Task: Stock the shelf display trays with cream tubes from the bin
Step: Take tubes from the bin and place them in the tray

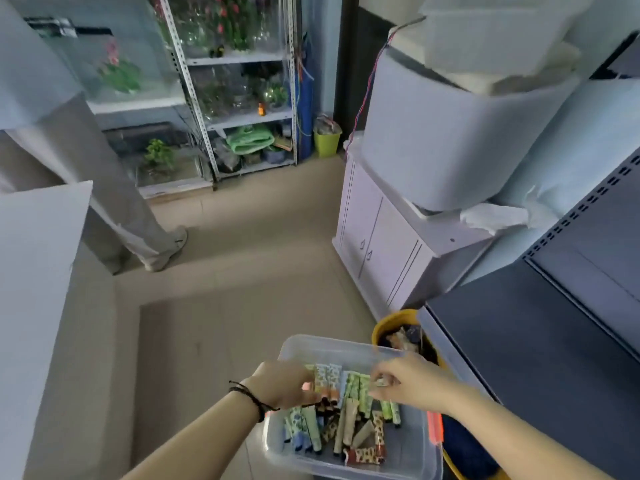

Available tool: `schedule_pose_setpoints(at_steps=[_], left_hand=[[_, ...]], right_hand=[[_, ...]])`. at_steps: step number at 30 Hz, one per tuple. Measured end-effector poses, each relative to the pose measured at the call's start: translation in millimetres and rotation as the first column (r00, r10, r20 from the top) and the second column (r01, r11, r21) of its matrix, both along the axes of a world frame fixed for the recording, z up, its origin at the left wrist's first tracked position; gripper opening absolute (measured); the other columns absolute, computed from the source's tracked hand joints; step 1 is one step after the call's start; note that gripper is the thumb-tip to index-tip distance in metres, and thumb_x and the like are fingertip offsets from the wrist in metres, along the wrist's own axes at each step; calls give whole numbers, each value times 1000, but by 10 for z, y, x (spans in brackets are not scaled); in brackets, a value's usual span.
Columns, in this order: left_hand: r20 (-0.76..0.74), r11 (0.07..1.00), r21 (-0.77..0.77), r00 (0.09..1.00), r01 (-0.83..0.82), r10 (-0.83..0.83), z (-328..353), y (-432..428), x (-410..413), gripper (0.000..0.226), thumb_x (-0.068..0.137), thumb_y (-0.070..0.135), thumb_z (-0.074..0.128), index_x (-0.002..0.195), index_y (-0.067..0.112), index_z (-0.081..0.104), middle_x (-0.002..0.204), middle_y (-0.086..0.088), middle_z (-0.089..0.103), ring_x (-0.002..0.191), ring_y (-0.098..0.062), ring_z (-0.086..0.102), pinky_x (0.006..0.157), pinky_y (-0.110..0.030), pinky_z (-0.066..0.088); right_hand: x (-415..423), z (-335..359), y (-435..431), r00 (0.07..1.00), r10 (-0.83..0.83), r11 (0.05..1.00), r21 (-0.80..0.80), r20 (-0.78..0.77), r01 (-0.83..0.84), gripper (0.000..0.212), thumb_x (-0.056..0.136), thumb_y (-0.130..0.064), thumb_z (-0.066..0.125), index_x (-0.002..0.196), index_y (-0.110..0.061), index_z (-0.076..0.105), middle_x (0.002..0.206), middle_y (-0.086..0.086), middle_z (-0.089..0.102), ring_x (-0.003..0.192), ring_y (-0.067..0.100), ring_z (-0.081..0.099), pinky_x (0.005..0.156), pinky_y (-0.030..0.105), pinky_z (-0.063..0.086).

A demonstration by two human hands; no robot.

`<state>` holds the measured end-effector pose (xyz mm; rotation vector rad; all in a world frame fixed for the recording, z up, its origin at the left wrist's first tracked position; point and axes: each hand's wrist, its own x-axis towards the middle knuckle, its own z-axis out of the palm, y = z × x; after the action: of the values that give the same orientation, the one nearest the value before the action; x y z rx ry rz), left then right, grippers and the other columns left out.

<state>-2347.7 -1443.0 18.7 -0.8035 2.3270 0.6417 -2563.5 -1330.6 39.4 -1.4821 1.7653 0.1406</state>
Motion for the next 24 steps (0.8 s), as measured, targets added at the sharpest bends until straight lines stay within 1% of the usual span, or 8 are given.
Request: schedule_pose_setpoints(at_steps=[5, 12, 14, 16, 19, 21, 22, 24], left_hand=[[-10, 923, 245, 952, -296, 307, -957, 203, -21, 42, 88, 50, 53, 109, 15, 61, 114, -4, 63, 104, -19, 59, 86, -33, 48], [-2, 774, 418, 851, -476, 525, -2204, 480, -263, 30, 86, 37, 60, 109, 18, 57, 93, 6, 57, 90, -12, 56, 79, -25, 45], [29, 690, 470, 791, -551, 611, -2514, 533, -382, 27, 86, 34, 59, 108, 19, 57, 95, 4, 59, 88, -11, 56, 75, -23, 44], [52, 580, 516, 700, -630, 713, -2782, 604, -507, 10, 87, 31, 57, 93, 22, 56, 91, 3, 60, 83, -11, 56, 69, -20, 44], [59, 431, 500, 525, -751, 849, -3117, 667, -651, 9, 88, 28, 59, 81, 28, 54, 87, 8, 60, 85, -11, 58, 70, -19, 45], [66, 377, 490, 464, -786, 883, -3274, 692, -714, 4, 87, 28, 61, 91, 25, 59, 90, 6, 61, 91, -14, 59, 78, -26, 47], [78, 363, 483, 452, -797, 889, -3334, 706, -746, 15, 87, 26, 61, 101, 21, 61, 94, 5, 62, 94, -15, 59, 80, -26, 46], [74, 339, 476, 421, -812, 904, -3464, 744, -803, 31, 87, 23, 61, 117, 16, 60, 101, 3, 62, 95, -12, 57, 81, -22, 45]], right_hand=[[-100, -1005, 222, 970, -205, 976, 109, 130, 191, 34, 87, -50, 61, 109, -24, 66, 90, -6, 62, 85, 10, 59, 74, 25, 45], [-261, -2347, 490, 899, -416, 898, 219, 134, 383, 35, 87, -42, 65, 116, -23, 62, 88, -17, 53, 80, -2, 52, 66, 11, 39], [-267, -2662, 496, 876, -464, 875, 218, 132, 431, 30, 87, -39, 65, 113, -24, 61, 88, -18, 53, 80, -2, 52, 67, 11, 40], [-260, -2951, 478, 848, -513, 851, 210, 134, 482, 23, 87, -35, 67, 107, -29, 58, 87, -18, 55, 82, 1, 56, 73, 15, 45], [-212, -3293, 380, 819, -552, 830, 197, 159, 521, 23, 89, -28, 66, 110, -24, 59, 89, -13, 61, 78, 2, 58, 61, 11, 42], [-190, -3486, 297, 790, -583, 812, 181, 189, 555, 30, 91, -26, 64, 120, -19, 59, 99, -6, 64, 78, 1, 58, 56, 10, 41], [-184, -3562, 259, 778, -599, 801, 173, 189, 574, 33, 92, -26, 63, 124, -19, 58, 106, -4, 63, 82, 3, 58, 58, 9, 40], [-177, -3705, 196, 770, -614, 789, 174, 175, 589, 37, 94, -25, 60, 130, -18, 55, 121, -2, 61, 99, 9, 59, 74, 14, 44]])
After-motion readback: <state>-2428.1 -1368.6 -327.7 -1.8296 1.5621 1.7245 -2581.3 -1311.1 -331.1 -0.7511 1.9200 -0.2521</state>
